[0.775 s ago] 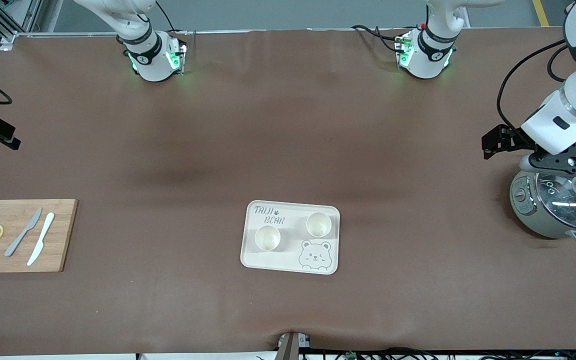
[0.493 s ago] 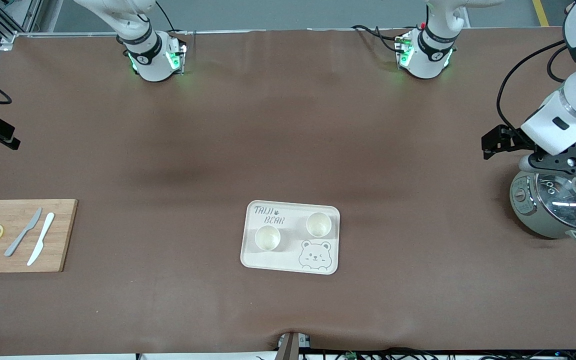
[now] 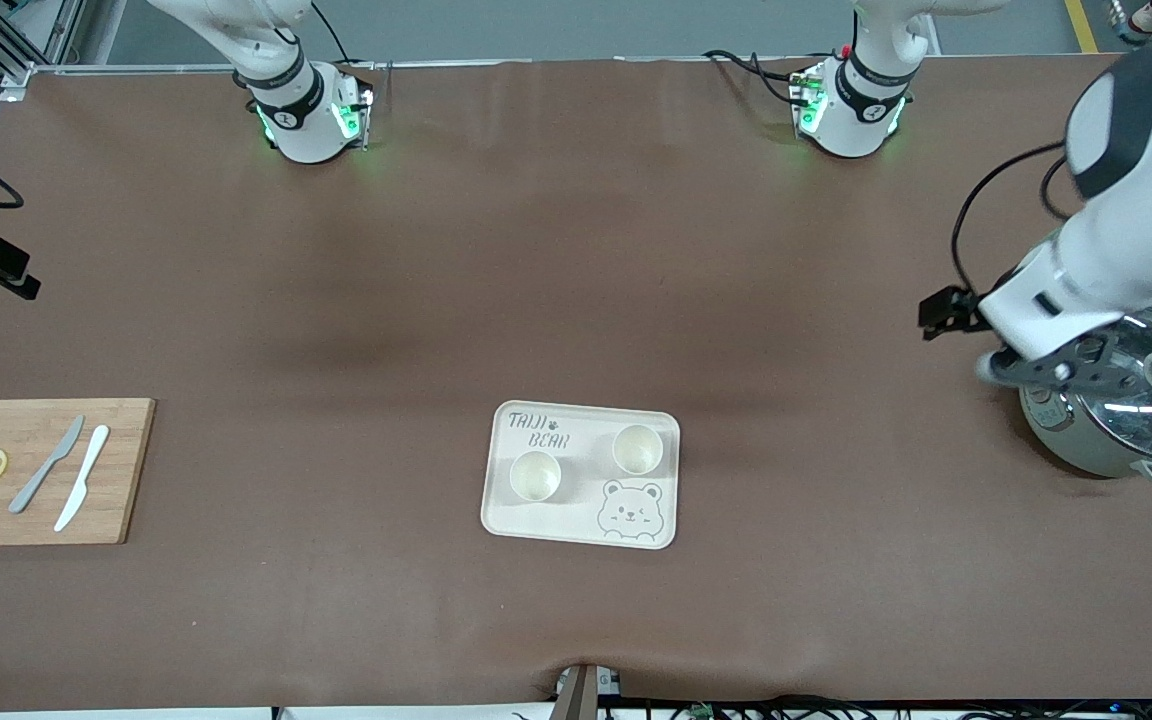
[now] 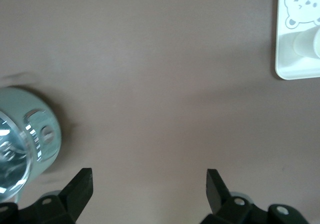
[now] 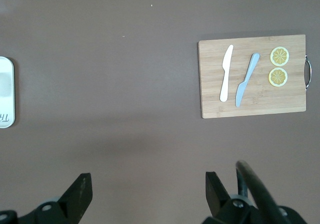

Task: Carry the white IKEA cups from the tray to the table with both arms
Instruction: 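Move the left gripper from the pot toward the cup tray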

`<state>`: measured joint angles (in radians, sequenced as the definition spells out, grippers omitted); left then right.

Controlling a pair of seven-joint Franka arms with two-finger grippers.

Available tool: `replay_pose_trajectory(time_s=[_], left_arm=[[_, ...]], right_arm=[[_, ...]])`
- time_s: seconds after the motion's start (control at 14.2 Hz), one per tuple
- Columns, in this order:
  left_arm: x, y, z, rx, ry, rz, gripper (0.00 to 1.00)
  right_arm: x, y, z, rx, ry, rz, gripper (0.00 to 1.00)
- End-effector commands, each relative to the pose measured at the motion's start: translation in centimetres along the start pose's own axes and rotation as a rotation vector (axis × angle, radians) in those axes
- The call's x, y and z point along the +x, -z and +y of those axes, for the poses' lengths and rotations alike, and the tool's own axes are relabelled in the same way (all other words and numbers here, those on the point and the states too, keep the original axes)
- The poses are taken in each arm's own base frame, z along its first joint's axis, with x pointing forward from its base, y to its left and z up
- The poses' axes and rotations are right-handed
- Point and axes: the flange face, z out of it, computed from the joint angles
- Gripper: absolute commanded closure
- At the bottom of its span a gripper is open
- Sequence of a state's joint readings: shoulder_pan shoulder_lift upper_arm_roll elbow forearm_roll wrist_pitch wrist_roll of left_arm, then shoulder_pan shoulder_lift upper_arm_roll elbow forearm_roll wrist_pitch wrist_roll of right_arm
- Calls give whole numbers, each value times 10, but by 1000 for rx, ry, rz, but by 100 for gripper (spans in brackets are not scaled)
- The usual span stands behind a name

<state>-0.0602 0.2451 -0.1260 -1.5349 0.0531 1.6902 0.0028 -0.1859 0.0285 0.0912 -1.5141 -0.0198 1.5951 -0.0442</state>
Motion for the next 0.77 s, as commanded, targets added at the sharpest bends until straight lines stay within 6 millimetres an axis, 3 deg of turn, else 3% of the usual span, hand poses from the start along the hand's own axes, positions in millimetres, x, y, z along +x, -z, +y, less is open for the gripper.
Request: replay_pose_trajectory(time_s=[0.0,0.35,0.56,0.7], left_arm=[[8,-36,9,-14,-14,21,0],[22,-111,39,-26,-18,69,0],[32,-129,61,-33,10,82,0],[46,-135,92,-37,51,97,0]], right_arm=[[-1,4,2,13,1,-1,0],[-2,4,2,12,1,-4,0],[-1,9,2,9,4,8,0],[-1,9,2,0,7,6,0]])
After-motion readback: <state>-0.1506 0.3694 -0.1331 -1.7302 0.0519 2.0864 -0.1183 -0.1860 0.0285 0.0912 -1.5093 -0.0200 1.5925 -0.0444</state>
